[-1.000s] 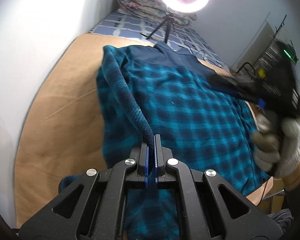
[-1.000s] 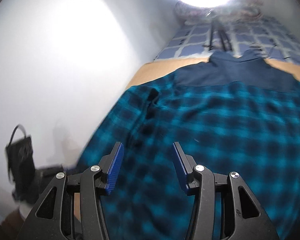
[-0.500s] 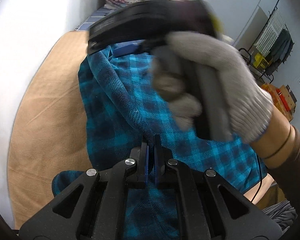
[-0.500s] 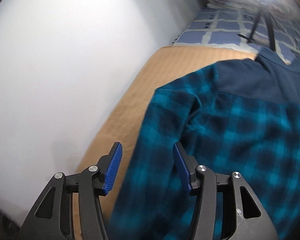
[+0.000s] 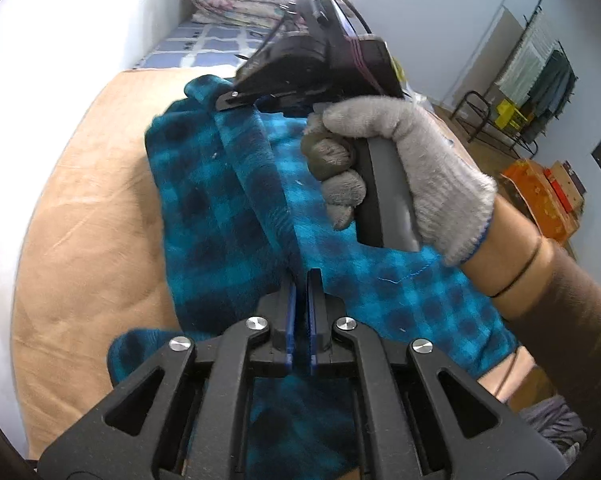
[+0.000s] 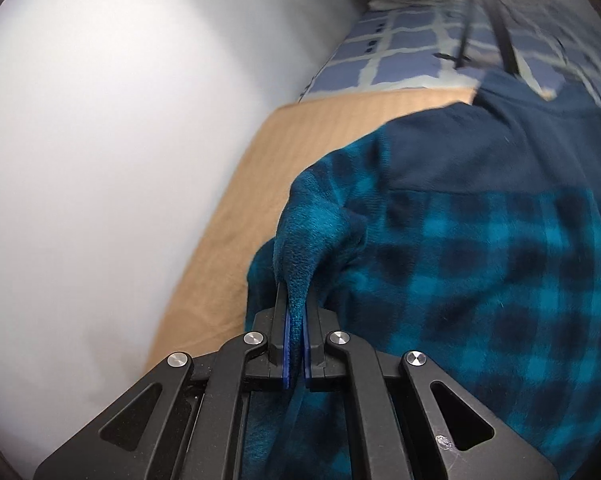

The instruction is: Fold large clothes

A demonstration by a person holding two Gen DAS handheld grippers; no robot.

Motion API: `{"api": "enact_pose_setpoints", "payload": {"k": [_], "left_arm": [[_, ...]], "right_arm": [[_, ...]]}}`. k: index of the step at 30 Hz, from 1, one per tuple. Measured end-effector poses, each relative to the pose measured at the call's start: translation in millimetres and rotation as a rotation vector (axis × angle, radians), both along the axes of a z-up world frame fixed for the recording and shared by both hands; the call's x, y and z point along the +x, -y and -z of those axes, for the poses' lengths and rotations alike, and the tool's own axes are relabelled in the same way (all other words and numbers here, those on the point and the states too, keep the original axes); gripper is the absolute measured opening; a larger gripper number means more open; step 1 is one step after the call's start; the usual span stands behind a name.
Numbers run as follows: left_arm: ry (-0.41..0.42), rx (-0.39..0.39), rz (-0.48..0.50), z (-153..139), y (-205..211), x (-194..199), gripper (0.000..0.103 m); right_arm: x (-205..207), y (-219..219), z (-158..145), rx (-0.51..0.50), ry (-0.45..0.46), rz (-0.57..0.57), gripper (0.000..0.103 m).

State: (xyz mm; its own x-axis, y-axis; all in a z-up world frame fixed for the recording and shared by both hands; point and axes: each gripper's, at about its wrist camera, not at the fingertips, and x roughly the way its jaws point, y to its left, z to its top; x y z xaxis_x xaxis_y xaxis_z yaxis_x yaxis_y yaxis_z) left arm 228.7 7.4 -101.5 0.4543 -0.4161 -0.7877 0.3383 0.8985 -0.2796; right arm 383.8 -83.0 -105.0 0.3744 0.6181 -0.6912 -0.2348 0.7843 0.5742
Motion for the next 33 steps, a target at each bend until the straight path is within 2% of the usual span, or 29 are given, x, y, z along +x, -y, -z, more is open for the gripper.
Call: {"api": "enact_pose_setpoints", "payload": {"k": [3,5,7,10,12,14,16,18,21,23,26,27,29,33], "left_arm": [[-0.015,-0.028,0.027,-10.3,2.0,-11.1,0.002],[-0.001,-0.049,0.02,-24.2,-3.1,-20.6,0.012],[0.008,-0.09,-0.013,-37.5,-15.9,-26.3,0.033],[0.027,-0.137,-0.101,-52.9,-45.2,-36.6,0.036],[0.037,-0.14,-0.164,-55.5,-65.8,-43.3,0.036],[0.006,-0.154,-0.223,-46.0,-87.2,-47.8,0.036],[-0.039,-0.172,-0.258,-32.8,-100.5,-43.7,0.036],[-0.084,-0.183,-0.264,-17.7,-104.3,-38.4,0.037],[-0.176,-0.195,-0.298,8.6,-113.3,-25.0,0.045],[-0.209,-0.149,-0.345,24.6,-121.4,-18.6,0.046],[-0.273,-0.153,-0.406,47.6,-136.8,-12.0,0.052],[-0.298,-0.166,-0.423,56.1,-142.9,-9.8,0.056],[-0.353,-0.192,-0.455,75.1,-154.5,-7.8,0.057],[-0.454,-0.28,-0.437,106.5,-157.8,-4.4,0.057]], "right_arm": [[-1.1,25.7,22.3,0.026,-0.05,0.051,0.003],[1.3,31.7,33.9,0.027,-0.072,0.065,0.003],[0.8,33.3,44.6,-0.008,-0.082,0.065,0.006],[1.5,31.1,55.2,-0.104,-0.103,0.066,0.007],[-2.0,31.6,55.7,-0.151,-0.108,0.067,0.01],[-10.2,36.1,49.9,-0.178,-0.1,0.068,0.015],[-24.9,44.5,40.4,-0.185,-0.095,0.071,0.028],[-47.6,52.9,29.6,-0.158,-0.081,0.059,0.035],[-86.7,60.0,25.9,-0.143,-0.074,0.019,0.035],[-102.6,60.7,26.9,-0.122,-0.09,0.006,0.035],[-129.6,62.5,23.3,-0.098,-0.101,0.0,0.035],[-138.0,62.8,22.5,-0.091,-0.101,0.001,0.035],[-149.8,63.6,23.1,-0.074,-0.107,0.001,0.035],[-172.0,65.7,24.9,-0.05,-0.125,0.009,0.035]]}}
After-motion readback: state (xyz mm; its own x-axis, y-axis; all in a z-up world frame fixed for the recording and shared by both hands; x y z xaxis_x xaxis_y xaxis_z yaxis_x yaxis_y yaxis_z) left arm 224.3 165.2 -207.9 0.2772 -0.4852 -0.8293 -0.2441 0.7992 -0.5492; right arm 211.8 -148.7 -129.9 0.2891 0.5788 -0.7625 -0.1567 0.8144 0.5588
